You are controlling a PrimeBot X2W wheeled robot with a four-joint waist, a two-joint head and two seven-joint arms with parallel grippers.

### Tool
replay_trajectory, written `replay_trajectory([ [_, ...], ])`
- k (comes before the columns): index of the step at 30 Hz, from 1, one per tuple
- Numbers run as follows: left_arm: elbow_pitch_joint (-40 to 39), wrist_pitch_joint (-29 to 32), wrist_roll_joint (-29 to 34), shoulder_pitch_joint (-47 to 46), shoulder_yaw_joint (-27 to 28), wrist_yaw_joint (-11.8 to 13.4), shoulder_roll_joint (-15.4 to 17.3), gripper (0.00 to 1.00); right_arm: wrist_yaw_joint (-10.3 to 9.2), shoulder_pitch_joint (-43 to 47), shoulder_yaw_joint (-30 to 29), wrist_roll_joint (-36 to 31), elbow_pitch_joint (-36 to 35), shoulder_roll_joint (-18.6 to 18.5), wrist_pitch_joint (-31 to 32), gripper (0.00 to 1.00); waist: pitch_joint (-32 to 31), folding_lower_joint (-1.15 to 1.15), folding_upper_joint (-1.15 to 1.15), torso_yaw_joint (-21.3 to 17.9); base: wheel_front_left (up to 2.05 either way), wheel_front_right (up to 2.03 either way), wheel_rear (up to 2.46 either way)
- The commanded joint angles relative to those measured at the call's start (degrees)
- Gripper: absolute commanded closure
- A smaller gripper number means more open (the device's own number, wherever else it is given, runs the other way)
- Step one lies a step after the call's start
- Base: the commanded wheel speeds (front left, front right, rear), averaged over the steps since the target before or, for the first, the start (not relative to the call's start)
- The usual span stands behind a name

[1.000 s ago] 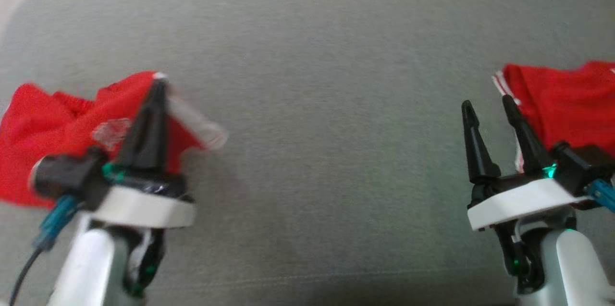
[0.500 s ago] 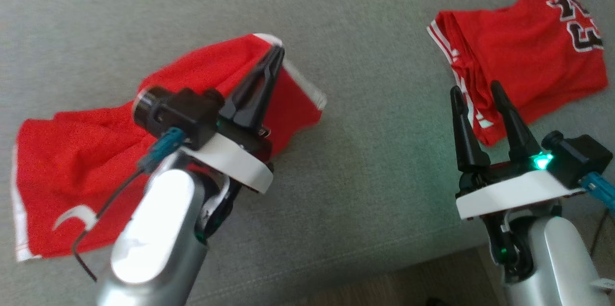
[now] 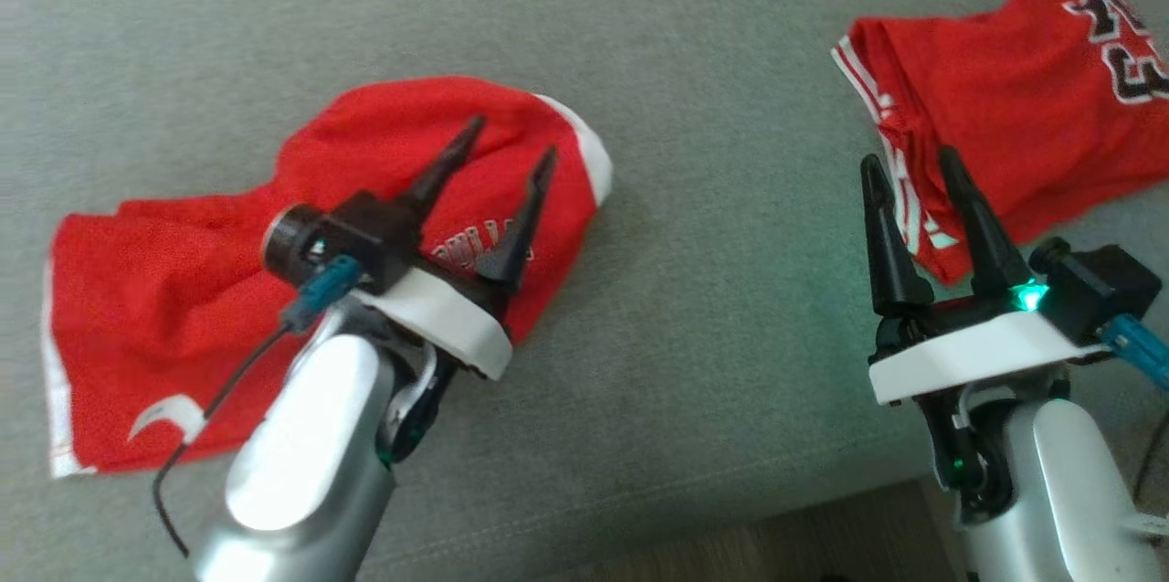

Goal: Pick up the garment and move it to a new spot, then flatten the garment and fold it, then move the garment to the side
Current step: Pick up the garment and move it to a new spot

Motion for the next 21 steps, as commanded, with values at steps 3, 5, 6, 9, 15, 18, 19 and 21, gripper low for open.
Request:
replay_trajectory([
  [3,-3.48,-1.39,-0.07,0.64,3.95,2.35,1.45,0.0,-0.04,-0.74,0.84,-1.13,-2.07,-0.17,0.79,0.0,-2.78,0.0,0.0,2.9,0.0,0.0,0.0],
  [5,-4.65,-2.11,-0.2,1.93,5.84,4.24,2.23,0.0,-0.04,-0.32,0.66,-1.75,-2.23,-0.17,1.46,0.0,-4.09,0.0,0.0,4.29,0.0,0.0,0.0],
  [6,-5.23,-2.35,-0.47,2.68,6.86,5.06,2.62,0.0,-0.04,-0.12,0.58,-2.08,-2.36,-0.17,1.81,0.0,-4.64,0.0,0.0,4.95,0.0,0.0,0.0],
  [9,-6.86,-2.91,-1.21,5.01,9.98,7.3,4.13,0.0,-0.04,0.5,0.37,-2.76,-2.72,-0.17,2.79,0.0,-6.26,0.0,0.0,6.86,0.0,0.0,0.0],
  [15,-9.09,-3.35,-2.2,10.31,14.95,10.48,7.49,0.0,-0.04,1.94,-0.54,-3.75,-2.99,-0.17,4.33,0.0,-9.16,0.0,0.0,9.97,0.0,0.0,0.0],
  [18,-9.94,-3.32,-2.6,13.1,16.2,11.23,8.75,0.0,-0.04,2.87,-1.17,-4.06,-2.86,-0.17,4.93,0.0,-10.73,0.0,0.0,11.08,0.0,0.0,0.0],
  [19,-10.26,-3.17,-2.75,14.04,16.43,11.39,9.05,0.0,-0.04,3.17,-1.36,-4.22,-2.85,-0.17,5.11,0.0,-11.22,0.0,0.0,11.37,0.0,0.0,0.0],
  [21,-11.28,-2.35,-3.03,16.77,16.6,11.69,9.84,0.0,-0.04,4.0,-1.7,-4.63,-3.02,-0.17,5.52,0.0,-12.3,0.0,0.0,11.72,0.0,0.0,0.0],
])
